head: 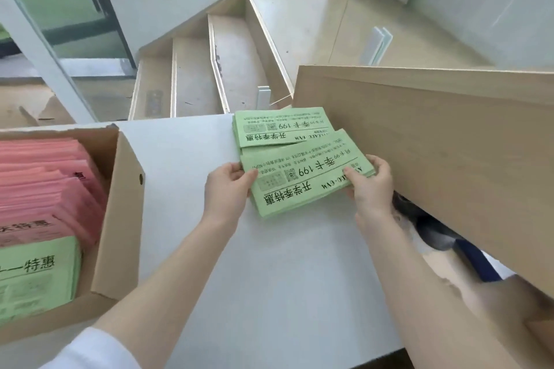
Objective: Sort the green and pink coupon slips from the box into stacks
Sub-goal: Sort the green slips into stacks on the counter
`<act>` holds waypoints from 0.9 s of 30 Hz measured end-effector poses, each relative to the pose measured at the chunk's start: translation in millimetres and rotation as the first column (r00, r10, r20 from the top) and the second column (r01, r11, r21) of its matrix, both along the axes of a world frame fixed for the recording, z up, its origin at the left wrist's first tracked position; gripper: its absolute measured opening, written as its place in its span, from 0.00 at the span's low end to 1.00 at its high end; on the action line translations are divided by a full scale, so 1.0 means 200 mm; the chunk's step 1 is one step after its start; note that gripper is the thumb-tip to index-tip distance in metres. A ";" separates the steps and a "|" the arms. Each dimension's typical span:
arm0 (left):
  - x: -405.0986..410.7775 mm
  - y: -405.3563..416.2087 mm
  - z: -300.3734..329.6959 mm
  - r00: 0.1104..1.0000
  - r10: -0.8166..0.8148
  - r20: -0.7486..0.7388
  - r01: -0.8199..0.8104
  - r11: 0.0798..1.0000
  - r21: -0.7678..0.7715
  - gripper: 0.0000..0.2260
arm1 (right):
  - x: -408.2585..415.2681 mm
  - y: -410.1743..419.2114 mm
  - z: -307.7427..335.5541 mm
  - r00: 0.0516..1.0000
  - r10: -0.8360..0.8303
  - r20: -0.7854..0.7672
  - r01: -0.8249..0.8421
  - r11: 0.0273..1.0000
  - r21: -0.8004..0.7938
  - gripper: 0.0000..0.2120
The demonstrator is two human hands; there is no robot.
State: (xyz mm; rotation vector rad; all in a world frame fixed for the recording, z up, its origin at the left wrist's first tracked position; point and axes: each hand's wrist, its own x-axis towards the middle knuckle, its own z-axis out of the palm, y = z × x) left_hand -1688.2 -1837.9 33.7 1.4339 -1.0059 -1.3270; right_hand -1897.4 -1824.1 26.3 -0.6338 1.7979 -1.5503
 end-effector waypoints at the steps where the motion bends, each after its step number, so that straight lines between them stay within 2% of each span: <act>1: -0.01 -0.04 0.00 0.999 -0.001 0.041 0.002 0.999 -0.032 0.05 | -0.03 -0.01 -0.02 0.995 0.041 -0.089 -0.037 0.998 0.047 0.17; 3: -0.02 -0.11 -0.01 0.993 0.010 0.115 -0.001 0.997 -0.075 0.05 | -0.08 -0.04 -0.05 0.969 0.118 -0.216 -0.091 0.988 0.128 0.15; 5: -0.04 -0.18 -0.04 0.984 0.037 0.177 -0.020 0.995 -0.095 0.06 | -0.10 -0.06 -0.05 0.946 0.169 -0.276 -0.125 0.977 0.172 0.12; 9: -0.05 -0.22 -0.10 0.959 0.064 0.275 -0.040 0.995 -0.091 0.08 | -0.14 -0.10 -0.05 0.887 0.229 -0.402 -0.163 0.968 0.191 0.13; 13: -0.07 -0.18 -0.16 0.913 0.068 0.402 -0.022 0.993 -0.117 0.19 | -0.15 -0.11 -0.09 0.815 0.284 -0.505 -0.183 0.953 0.239 0.16; 14: -0.08 -0.16 -0.17 0.930 0.036 0.365 -0.009 0.997 -0.076 0.22 | -0.15 -0.11 -0.10 0.806 0.312 -0.503 -0.210 0.945 0.250 0.18; 16: -0.08 -0.14 -0.22 0.982 -0.061 0.179 0.063 0.998 -0.006 0.26 | -0.14 -0.11 -0.10 0.824 0.373 -0.426 -0.277 0.922 0.272 0.20; 18: -0.08 -0.13 -0.25 0.988 -0.148 0.044 0.149 0.989 -0.002 0.30 | -0.14 -0.11 -0.10 0.853 0.404 -0.331 -0.324 0.906 0.271 0.21; 19: -0.08 -0.13 -0.26 0.981 -0.192 0.022 0.192 0.981 -0.002 0.35 | -0.13 -0.11 -0.10 0.859 0.405 -0.313 -0.331 0.906 0.264 0.21; 25: -0.08 -0.15 -0.24 0.917 -0.325 0.232 0.334 0.942 0.000 0.60 | -0.12 -0.10 -0.09 0.852 0.406 -0.331 -0.340 0.909 0.241 0.21; 27: -0.07 -0.15 -0.24 0.857 -0.356 0.371 0.392 0.920 -0.022 0.62 | -0.12 -0.08 -0.09 0.849 0.412 -0.330 -0.351 0.908 0.231 0.23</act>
